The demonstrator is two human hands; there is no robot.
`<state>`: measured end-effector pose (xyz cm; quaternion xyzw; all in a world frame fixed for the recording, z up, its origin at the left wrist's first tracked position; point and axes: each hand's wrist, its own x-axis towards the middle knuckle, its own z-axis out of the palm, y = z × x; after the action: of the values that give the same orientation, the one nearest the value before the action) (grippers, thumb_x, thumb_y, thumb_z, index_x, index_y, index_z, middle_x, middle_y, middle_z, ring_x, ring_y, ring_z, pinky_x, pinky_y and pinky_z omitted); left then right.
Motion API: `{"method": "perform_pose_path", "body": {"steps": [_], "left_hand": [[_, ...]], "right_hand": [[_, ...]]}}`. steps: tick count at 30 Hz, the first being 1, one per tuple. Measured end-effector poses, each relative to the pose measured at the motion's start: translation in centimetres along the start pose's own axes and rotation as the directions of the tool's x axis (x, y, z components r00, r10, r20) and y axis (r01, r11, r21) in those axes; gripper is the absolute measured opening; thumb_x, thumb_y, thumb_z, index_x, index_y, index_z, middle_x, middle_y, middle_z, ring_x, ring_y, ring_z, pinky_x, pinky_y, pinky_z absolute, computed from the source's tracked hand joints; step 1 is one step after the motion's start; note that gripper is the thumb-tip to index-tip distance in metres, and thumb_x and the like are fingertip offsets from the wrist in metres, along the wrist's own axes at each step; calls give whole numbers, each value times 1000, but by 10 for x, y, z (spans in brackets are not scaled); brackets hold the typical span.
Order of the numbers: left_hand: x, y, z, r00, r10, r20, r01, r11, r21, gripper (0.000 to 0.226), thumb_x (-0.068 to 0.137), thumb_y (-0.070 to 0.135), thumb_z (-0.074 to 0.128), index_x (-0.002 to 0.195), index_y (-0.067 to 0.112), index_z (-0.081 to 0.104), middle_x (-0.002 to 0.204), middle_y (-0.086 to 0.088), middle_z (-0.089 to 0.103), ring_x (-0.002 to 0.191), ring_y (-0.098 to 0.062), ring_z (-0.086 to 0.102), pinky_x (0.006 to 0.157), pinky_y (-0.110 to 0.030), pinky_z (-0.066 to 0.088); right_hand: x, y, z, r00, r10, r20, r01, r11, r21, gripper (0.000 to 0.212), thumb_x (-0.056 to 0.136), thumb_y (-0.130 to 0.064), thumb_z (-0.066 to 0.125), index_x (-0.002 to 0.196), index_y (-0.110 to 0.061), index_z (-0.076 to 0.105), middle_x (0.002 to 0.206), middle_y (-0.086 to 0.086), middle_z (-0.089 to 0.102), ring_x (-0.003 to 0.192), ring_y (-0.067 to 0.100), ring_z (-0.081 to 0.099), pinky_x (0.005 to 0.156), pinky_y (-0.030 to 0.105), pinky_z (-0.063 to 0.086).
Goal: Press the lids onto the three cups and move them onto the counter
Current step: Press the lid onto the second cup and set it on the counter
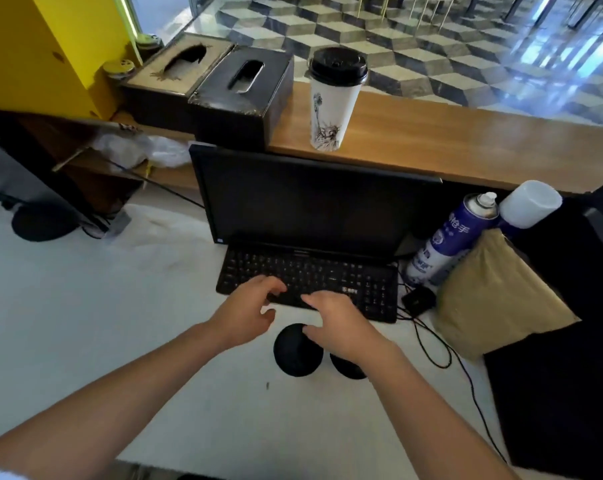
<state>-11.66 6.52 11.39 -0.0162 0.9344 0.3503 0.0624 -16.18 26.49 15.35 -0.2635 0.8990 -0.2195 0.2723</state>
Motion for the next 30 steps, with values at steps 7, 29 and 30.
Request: {"method": "perform_pose_path", "body": {"steps": [7,29,30], "left_hand": [[-38,-42,56,958,-227,173,238,970,-46,63,81,1,71,136,21,48,127,-3,54,92,-15,61,71,-13,45],[-108,-93,27,944,-103,313,270,786,-556,65,59,22,89,114,34,56,94,8,69,81,-11,69,66,-29,60],[-112,-98,20,933,-76,351,282,760,-585,64,59,20,87,114,32,57,94,8,69,82,-12,69,68,-31,61]], "right_hand": [[-8,7,40,994,-26,106,48,977,-207,87,84,-37,76,156,-15,34,157,3,39,139,29,32,115,40,36],[-12,-52,64,967,250,-46,-173,779,602,51,93,-35,71,139,-16,61,117,-6,71,90,13,68,75,25,57],[-13,-60,65,967,251,-42,-165,744,647,44,98,-29,66,139,-14,61,118,3,72,90,16,67,79,30,59]]}}
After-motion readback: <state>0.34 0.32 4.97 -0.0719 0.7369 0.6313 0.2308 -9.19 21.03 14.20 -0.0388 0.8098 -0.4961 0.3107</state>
